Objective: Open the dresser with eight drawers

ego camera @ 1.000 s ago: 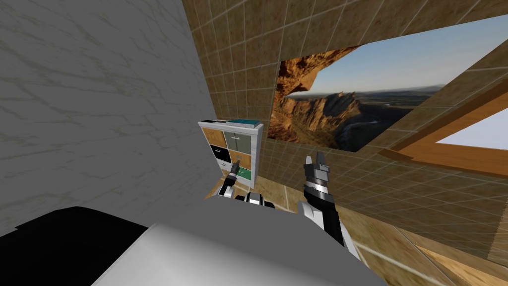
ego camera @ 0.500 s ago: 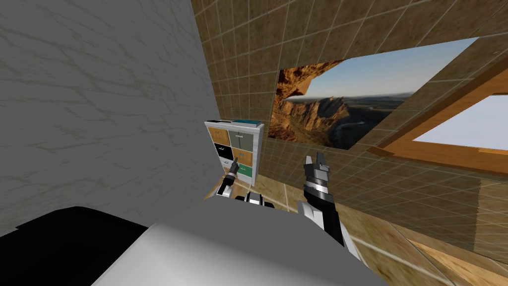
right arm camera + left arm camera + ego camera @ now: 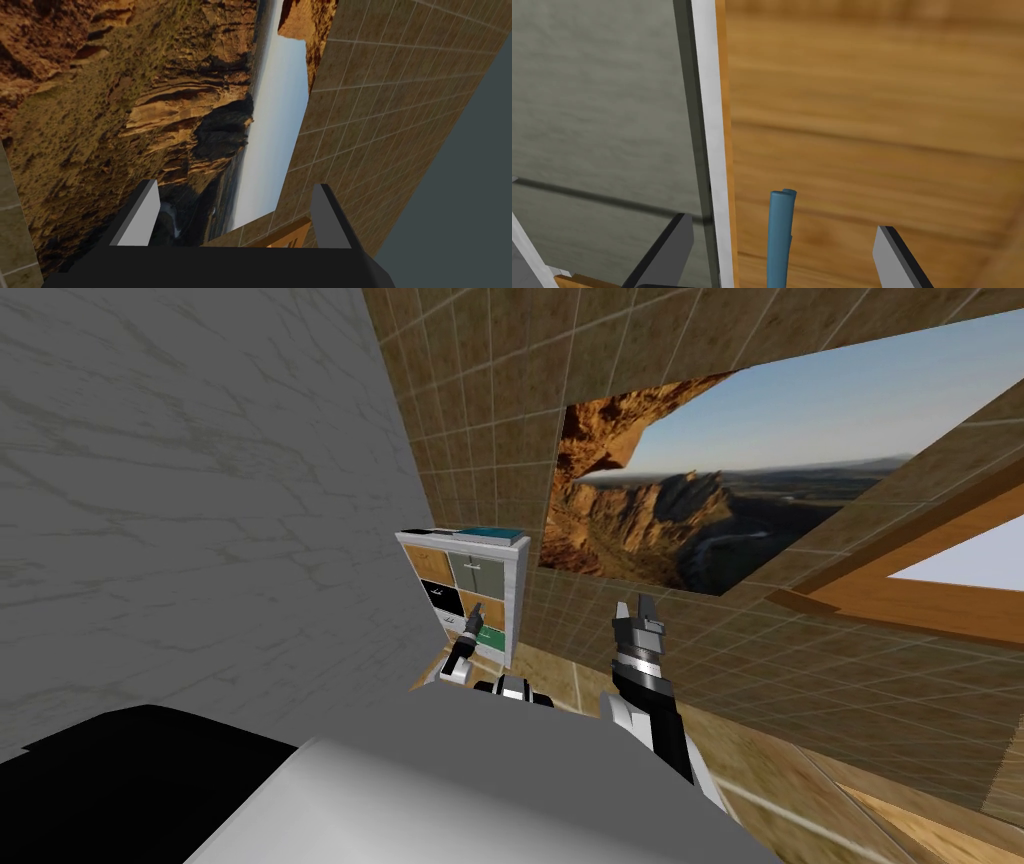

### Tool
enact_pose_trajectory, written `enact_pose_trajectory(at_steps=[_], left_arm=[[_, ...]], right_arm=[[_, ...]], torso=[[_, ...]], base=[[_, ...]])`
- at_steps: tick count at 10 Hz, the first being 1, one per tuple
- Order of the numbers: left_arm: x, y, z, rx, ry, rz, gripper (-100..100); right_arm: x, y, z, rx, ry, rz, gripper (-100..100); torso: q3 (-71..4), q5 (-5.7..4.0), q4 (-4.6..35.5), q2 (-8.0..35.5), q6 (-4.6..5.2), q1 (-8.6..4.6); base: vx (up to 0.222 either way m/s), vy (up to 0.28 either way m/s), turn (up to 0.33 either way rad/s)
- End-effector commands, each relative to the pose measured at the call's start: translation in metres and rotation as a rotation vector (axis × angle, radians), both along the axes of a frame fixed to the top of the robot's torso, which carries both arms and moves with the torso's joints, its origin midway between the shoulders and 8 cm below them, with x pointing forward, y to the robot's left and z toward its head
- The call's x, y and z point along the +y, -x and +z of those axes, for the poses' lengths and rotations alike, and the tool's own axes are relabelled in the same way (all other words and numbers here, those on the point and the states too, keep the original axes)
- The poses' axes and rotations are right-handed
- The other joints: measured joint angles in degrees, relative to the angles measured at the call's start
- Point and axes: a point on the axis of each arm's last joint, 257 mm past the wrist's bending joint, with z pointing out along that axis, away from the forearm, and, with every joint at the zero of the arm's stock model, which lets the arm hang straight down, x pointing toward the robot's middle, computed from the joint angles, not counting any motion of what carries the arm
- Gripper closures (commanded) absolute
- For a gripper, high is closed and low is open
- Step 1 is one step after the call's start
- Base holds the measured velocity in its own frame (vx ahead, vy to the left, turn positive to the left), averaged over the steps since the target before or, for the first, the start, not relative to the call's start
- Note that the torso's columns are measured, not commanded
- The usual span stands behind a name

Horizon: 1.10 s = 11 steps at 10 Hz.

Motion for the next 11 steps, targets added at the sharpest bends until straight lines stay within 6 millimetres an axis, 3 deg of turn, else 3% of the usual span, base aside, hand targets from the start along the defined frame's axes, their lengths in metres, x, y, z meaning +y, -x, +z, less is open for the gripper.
enact_pose_trajectory(at_steps=[1,3,4,5,7,8,10,11], left_arm=[[0.000,-0.005,0.007,0.001,0.001,0.000,-100],[0.000,-0.006,0.009,-0.001,0.001,0.000,-100],[0.000,-0.002,0.002,0.001,0.002,0.000,100],[0.000,-0.003,0.005,0.003,0.001,0.000,100],[0.048,-0.008,-0.006,0.018,-0.007,0.039,100],[0.049,-0.008,-0.008,0.022,-0.007,0.039,100],[0.100,-0.013,-0.009,0.024,-0.011,0.085,100],[0.101,-0.013,-0.013,0.030,-0.011,0.086,100]], right_arm=[[0.000,0.000,0.000,0.000,0.000,0.000,0],[0.000,0.000,0.000,0.000,0.000,0.000,0],[0.000,0.000,0.000,0.000,0.000,0.000,0],[0.000,0.000,0.000,0.000,0.000,0.000,0],[0.000,0.000,0.000,0.000,0.000,0.000,0],[0.000,0.000,0.000,0.000,0.000,0.000,0],[0.000,0.000,0.000,0.000,0.000,0.000,0],[0.000,0.000,0.000,0.000,0.000,0.000,0]], torso=[[0.0,0.00,0.0,0.1,0.00,0.03],[-0.2,-0.01,-0.1,-0.4,0.00,-0.04],[-0.2,0.00,-0.1,-0.3,0.00,-0.02],[0.0,0.00,0.0,-0.1,0.00,0.00],[-0.1,0.05,-0.1,-0.1,0.04,-0.05],[0.0,0.06,-0.2,-0.1,0.01,-0.11],[-0.3,0.16,-0.4,-0.5,0.11,0.02],[-0.3,0.12,-0.3,-0.5,0.24,-0.16]], base=[[0.058,-0.014,-0.002],[0.058,-0.010,-0.001],[-0.030,0.001,0.002],[-0.021,0.000,0.000],[-0.123,-0.059,-0.243],[-0.151,-0.078,-0.049],[-0.158,-0.085,-0.204],[-0.114,-0.070,-0.107]])
